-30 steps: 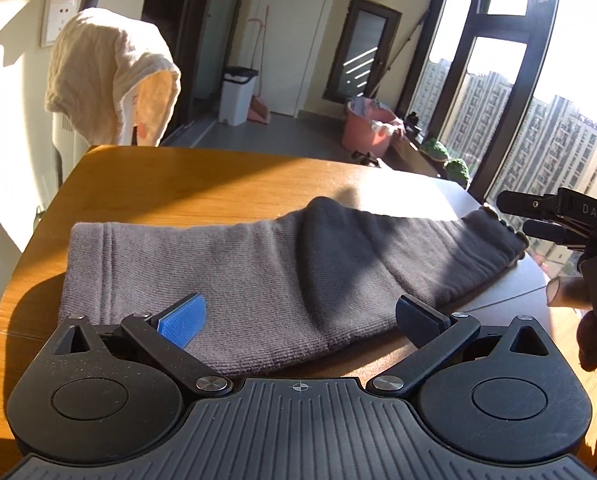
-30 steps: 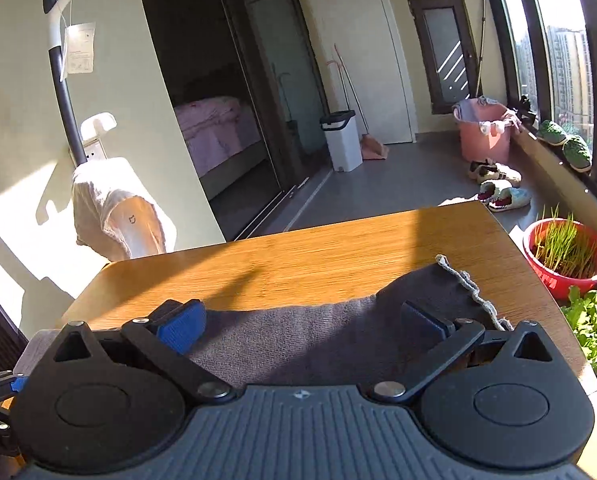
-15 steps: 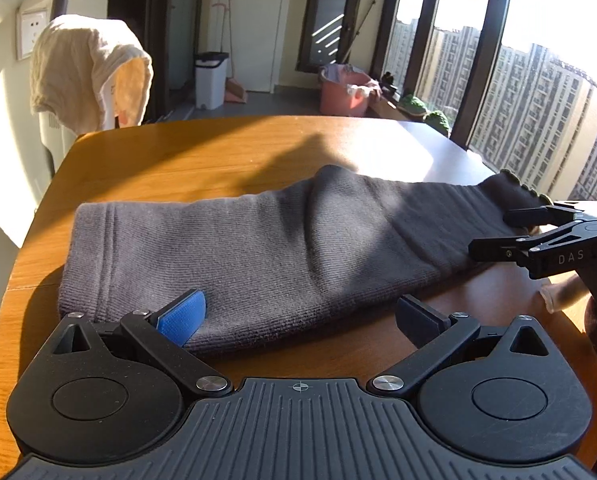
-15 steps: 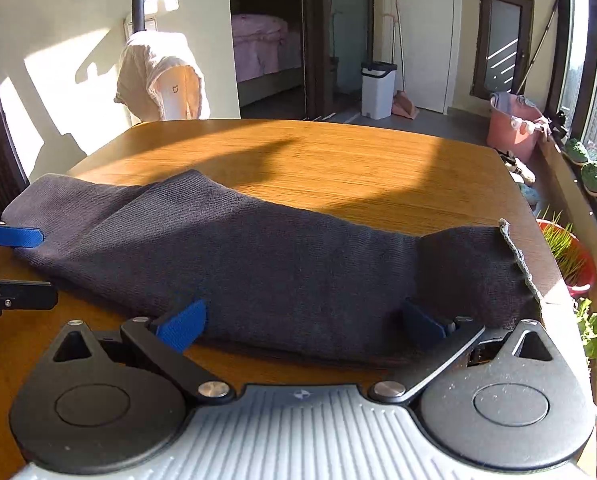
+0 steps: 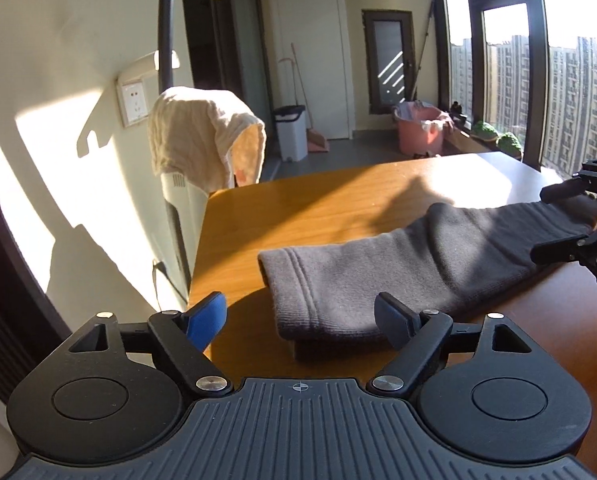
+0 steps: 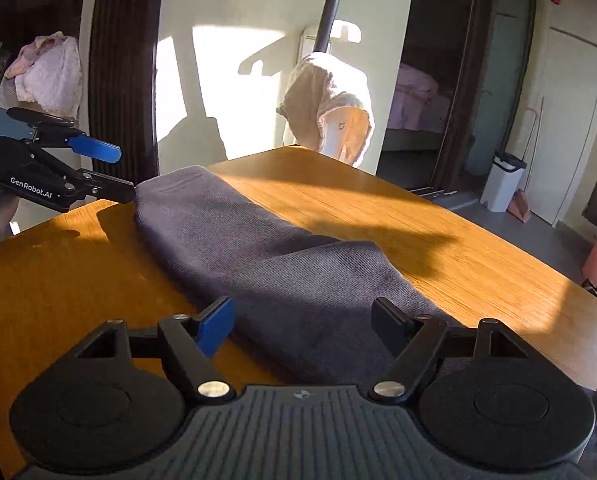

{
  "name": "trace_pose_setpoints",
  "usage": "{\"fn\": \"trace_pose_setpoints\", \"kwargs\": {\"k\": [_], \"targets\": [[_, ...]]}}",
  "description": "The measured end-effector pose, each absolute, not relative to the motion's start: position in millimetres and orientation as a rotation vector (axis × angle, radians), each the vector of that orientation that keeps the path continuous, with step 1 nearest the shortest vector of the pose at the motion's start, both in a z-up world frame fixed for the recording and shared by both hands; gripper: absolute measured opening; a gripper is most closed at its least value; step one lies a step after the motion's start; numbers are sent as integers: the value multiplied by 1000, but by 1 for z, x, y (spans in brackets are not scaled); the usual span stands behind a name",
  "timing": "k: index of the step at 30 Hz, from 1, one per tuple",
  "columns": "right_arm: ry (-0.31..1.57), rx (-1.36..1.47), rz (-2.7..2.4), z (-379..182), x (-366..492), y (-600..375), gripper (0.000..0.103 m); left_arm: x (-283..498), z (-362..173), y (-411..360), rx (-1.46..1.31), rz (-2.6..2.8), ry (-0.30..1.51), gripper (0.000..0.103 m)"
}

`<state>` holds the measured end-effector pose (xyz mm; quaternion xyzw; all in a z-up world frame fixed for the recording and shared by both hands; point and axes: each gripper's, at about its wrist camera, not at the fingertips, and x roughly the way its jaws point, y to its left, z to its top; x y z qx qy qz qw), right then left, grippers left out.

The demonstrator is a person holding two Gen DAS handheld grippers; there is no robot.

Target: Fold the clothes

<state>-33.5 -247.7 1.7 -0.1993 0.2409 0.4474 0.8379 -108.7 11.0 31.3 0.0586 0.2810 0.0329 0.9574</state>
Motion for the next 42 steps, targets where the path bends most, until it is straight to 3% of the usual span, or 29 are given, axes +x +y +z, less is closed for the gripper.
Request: {"fn": "trace_pose_setpoints", "kwargs": {"k": [2,4,5,6,7,11,19,21,23,24,26,31,39,42], "targets": [[528,-445,1013,-1,-41,-227,54,-109,32,13,126,71,570,76],[548,-472,1022,-2,-47,-209,29,-115,33,13,146,54,557,78],[547,-471,1012,1,-51,-202,24,-117,33,11,159,45,551,78],[545,-438,1003,4,-48,-204,10,-119,33,9,174,35,546,79],[549,-383,996,5,-37,-216,7,-120,33,7,189,27,543,81],[558,-274,971,17,-14,-236,5,-118,29,-1,233,-3,541,89],[556,-173,926,26,-15,-248,6,-86,8,-28,479,34,474,89],[524,-158,846,28,-18,-266,13,-76,4,-35,517,28,464,84],[443,-155,696,27,-24,-295,31,-68,0,-40,532,18,473,61],[411,-154,627,26,-27,-310,37,-67,0,-41,520,8,479,56],[381,-120,497,25,-29,-347,38,-69,2,-41,489,-7,473,38],[481,-79,328,16,-27,-406,43,-79,13,-34,413,-26,467,33],[594,124,230,-5,-5,-445,42,-76,16,-30,365,-20,492,30],[606,166,304,-5,-5,-444,11,-77,18,-30,350,-22,486,28]]}}
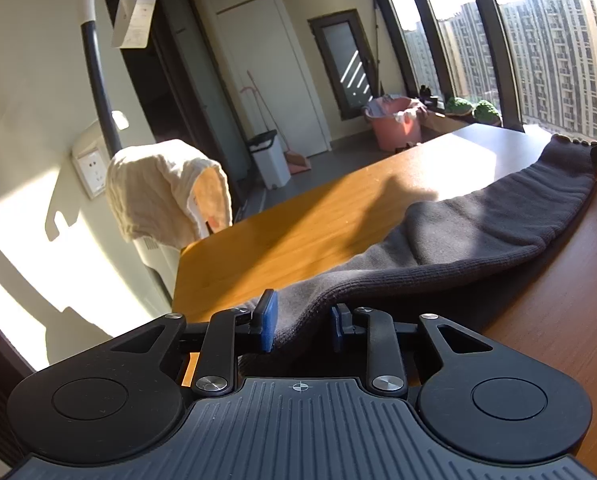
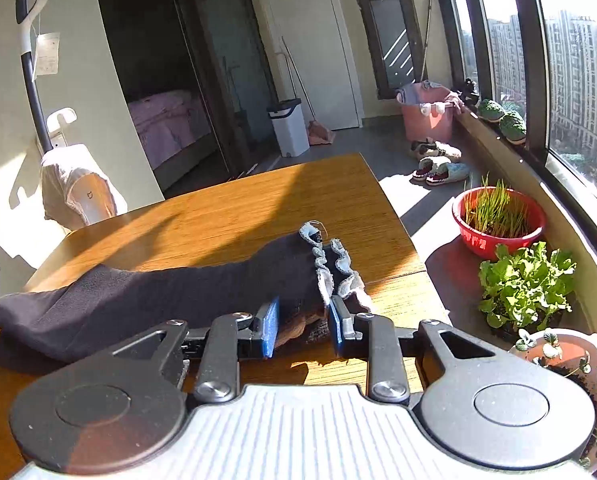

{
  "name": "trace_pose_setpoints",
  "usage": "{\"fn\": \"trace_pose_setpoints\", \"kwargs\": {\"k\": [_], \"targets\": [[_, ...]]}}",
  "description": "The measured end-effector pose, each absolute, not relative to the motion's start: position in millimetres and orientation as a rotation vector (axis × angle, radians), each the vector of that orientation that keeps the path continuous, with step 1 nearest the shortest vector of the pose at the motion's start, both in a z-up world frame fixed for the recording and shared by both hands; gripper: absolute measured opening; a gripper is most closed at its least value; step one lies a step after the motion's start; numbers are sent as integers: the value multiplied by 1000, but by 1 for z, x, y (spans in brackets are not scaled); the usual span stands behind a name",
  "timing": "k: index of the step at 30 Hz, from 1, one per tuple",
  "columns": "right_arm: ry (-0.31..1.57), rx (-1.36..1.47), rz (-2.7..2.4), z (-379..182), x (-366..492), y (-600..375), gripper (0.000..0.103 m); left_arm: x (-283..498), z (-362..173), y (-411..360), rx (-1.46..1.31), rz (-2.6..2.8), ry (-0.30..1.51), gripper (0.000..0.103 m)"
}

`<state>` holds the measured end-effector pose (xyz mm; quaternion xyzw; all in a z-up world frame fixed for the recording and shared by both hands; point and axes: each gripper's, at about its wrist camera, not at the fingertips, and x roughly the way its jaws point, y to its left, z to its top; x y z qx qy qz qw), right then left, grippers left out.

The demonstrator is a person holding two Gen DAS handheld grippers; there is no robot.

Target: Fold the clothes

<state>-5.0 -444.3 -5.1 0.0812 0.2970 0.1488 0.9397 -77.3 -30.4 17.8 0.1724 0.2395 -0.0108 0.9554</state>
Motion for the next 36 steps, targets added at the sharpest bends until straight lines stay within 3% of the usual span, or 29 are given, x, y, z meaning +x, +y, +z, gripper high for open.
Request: {"fn": "trace_pose_setpoints", "kwargs": {"k": [4,9,13,15,16,20,25,30,32,34,36], "targets": [[560,158,329,13,12,-434,9,-69,26,-28,305,-43,484,18],[477,114,313,45,76,-415,10,-31,55,-13,256,5,436,17],[429,52,230,60,116,-399,21,22,60,11,208,150,441,43],[418,44,217,64,118,-399,33,39,59,24,174,226,467,44],[418,49,220,63,115,-401,39,43,59,30,143,242,485,51],[462,-11,267,48,95,-403,47,27,57,40,30,172,537,77],[538,-59,310,25,101,-383,47,9,42,22,-60,-52,633,82],[660,95,420,5,149,-352,52,24,24,5,-111,-118,721,90],[751,139,448,-11,169,-338,59,33,17,10,-143,-105,755,92],[749,127,464,-20,180,-326,79,39,10,18,-199,-111,770,94],[731,65,446,-23,189,-314,82,45,7,24,-247,-117,767,97]]}}
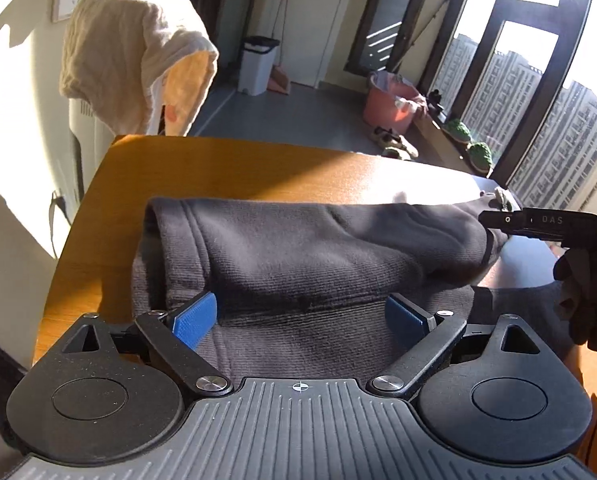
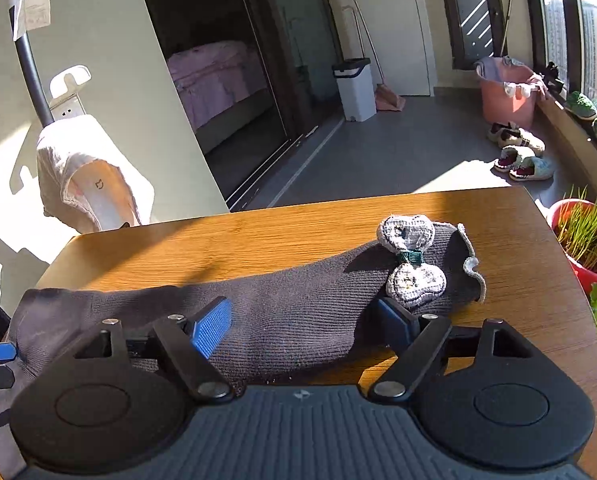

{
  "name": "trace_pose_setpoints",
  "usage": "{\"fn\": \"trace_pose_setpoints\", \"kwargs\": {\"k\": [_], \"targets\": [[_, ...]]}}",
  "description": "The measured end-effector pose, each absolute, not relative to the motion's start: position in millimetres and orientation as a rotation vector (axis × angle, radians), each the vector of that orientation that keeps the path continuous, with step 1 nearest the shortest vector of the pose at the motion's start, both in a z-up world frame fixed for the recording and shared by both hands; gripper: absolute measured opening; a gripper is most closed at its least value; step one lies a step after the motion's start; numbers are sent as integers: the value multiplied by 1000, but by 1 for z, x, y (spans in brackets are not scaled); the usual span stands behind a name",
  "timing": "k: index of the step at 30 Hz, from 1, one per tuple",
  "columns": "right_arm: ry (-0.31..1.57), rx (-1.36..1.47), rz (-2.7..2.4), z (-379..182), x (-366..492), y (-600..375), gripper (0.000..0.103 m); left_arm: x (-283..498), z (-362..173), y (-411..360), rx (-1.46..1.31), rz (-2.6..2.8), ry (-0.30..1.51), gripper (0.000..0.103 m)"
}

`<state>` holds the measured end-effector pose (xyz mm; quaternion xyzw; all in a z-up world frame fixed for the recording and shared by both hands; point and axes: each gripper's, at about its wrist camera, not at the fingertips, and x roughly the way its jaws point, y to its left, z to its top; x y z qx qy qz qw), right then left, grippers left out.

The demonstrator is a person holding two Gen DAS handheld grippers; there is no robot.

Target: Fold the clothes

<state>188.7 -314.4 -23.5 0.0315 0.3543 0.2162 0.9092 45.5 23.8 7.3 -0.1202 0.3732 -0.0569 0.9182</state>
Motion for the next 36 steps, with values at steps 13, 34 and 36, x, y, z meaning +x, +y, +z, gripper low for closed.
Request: {"fn": "trace_pose_setpoints", "kwargs": {"k": [13,34,36], "targets": [[641,23,452,10,58,-386,101,7,20,10,-254,-162,712,101],[626,194,286,0,174,-392,63,25,-3,-3,-207,-65,737,103],[649,243,252,-5,197,-399,62,24,-3,-2,-209,-69,739,103]]}}
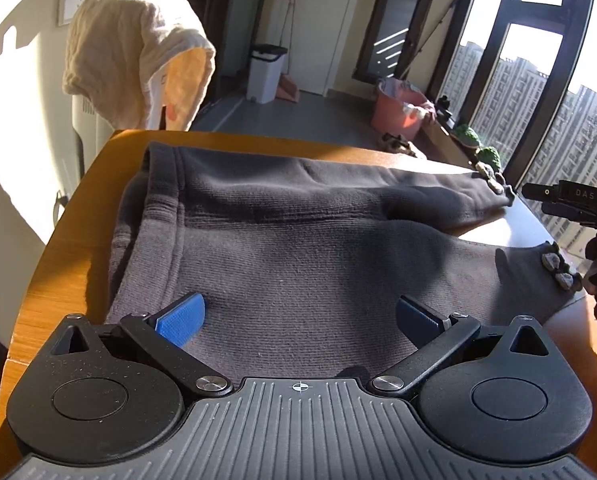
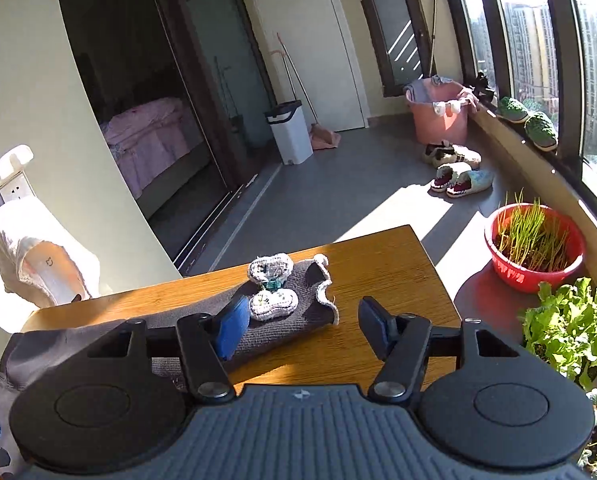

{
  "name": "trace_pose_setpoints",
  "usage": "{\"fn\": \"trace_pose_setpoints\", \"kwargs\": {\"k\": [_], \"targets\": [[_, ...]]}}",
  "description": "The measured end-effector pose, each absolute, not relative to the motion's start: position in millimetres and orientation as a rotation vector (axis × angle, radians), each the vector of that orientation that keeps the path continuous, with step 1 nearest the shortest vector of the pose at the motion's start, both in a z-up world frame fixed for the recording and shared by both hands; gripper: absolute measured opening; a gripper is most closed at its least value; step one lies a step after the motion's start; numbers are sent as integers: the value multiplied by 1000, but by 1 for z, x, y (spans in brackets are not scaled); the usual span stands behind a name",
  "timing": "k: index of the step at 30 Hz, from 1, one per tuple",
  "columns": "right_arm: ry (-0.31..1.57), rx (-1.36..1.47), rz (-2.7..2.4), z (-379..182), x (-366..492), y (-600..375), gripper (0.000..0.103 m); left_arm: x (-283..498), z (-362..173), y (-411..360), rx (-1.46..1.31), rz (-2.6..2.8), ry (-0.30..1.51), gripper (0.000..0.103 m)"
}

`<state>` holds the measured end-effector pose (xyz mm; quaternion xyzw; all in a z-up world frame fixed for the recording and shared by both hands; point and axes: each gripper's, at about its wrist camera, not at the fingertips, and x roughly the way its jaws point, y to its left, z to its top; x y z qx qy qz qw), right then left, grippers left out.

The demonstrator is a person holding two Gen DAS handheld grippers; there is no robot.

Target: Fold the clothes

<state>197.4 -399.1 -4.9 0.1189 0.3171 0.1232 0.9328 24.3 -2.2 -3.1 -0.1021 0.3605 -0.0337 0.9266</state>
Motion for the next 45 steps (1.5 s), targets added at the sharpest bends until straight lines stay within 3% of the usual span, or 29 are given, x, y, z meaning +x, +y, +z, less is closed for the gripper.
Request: {"fn": "trace_pose_setpoints", "kwargs": {"k": [4,5,6,7,9,16,17,19,23,24,25,26,27,34,38,41,42,43,45], "targets": [[706,264,224,-26,233,-402,62,20,-3,3,-247,-82,723,103],[705,286,249,-25,234,-403,55,20,-3,4,-254,-85,721,103],[728,320,292,-24,235,-404,22,19,-3,5,-259,-88,719,103],[737,368,338,-19,232,-405,4,19,-2,6,-263,-91,718,103],[701,441,417,1,219,-407,1,19,-2,8,-270,-98,715,103],[597,321,403,53,192,-417,5,20,-3,11,-302,-101,701,103],[608,264,381,48,195,-415,9,19,-3,11,-305,-100,699,103],[639,173,336,33,201,-408,41,20,-3,11,-306,-99,699,103],[719,131,296,-4,219,-392,51,19,-2,11,-302,-103,704,103],[738,133,297,-11,224,-388,51,19,-3,11,-297,-104,705,103],[749,134,302,-16,227,-383,42,19,-3,11,-292,-103,705,103],[756,133,315,-19,228,-379,29,19,-3,10,-286,-102,704,103],[754,142,336,-16,226,-376,7,19,-3,9,-281,-100,703,103],[605,276,497,49,185,-392,6,16,-6,-3,-206,-86,696,103],[618,171,402,54,166,-405,7,15,-6,-4,-205,-79,691,103],[586,-41,202,38,144,-403,22,13,-6,-1,-214,-81,688,103],[577,-55,195,33,133,-404,43,13,-6,-1,-215,-80,688,103],[574,-38,219,30,119,-405,73,11,-5,-2,-211,-70,691,103],[573,16,278,26,86,-404,98,5,-1,-7,-190,-33,702,103]]}}
